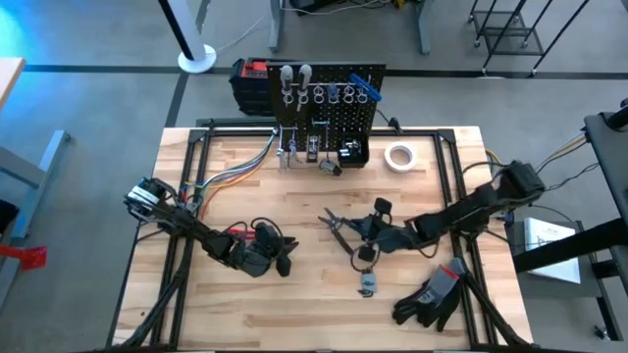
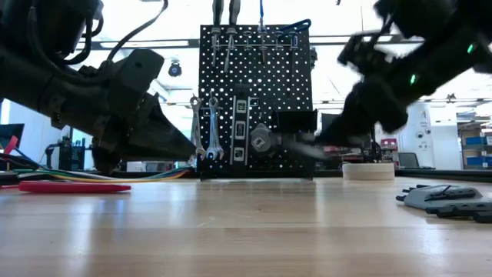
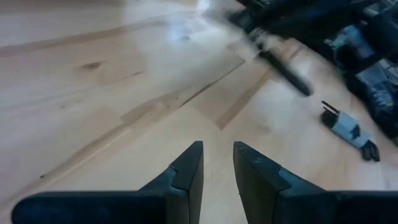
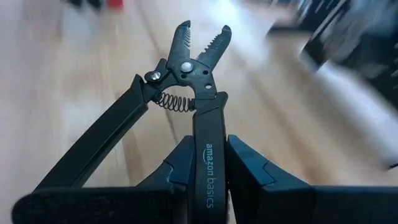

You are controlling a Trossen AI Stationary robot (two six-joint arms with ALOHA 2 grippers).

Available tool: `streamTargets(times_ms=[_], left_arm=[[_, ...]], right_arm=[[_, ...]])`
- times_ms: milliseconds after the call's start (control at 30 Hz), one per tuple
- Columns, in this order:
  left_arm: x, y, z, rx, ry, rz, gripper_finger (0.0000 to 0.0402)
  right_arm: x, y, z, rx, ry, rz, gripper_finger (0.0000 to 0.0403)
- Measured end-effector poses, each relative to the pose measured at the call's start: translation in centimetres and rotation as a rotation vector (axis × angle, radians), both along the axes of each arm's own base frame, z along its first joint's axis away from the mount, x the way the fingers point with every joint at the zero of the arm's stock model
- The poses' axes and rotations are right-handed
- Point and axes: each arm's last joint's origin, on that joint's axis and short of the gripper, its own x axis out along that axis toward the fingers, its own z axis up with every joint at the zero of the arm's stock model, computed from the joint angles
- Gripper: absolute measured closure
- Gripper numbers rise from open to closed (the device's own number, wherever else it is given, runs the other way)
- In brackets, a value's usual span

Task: Hang tools onto peg board
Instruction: Hang the wire cutter on the peg board

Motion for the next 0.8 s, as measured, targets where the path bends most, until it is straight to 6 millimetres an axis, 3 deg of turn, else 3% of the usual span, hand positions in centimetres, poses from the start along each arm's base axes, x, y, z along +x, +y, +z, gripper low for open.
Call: streamTargets(times_ms=[333, 567, 800], left_arm=[[0.7, 0.2, 1.3, 0.055, -0.121, 0.042, 0.0325], [1.7, 0.3, 3.1, 0.14, -0.267, 0.005, 0.0315], [3.9, 0.7, 2.5, 0.132, -0.297, -0.021, 0.0256]], right_arm=[[-1.9, 2.2, 4.9, -0.153, -0.182, -0.031, 0.0351], [-2.1, 2.3, 5.2, -0.204, -0.194, -0.074, 0.0351], [-2.2, 2.3, 5.3, -0.237, -0.208, -0.118, 0.0351]])
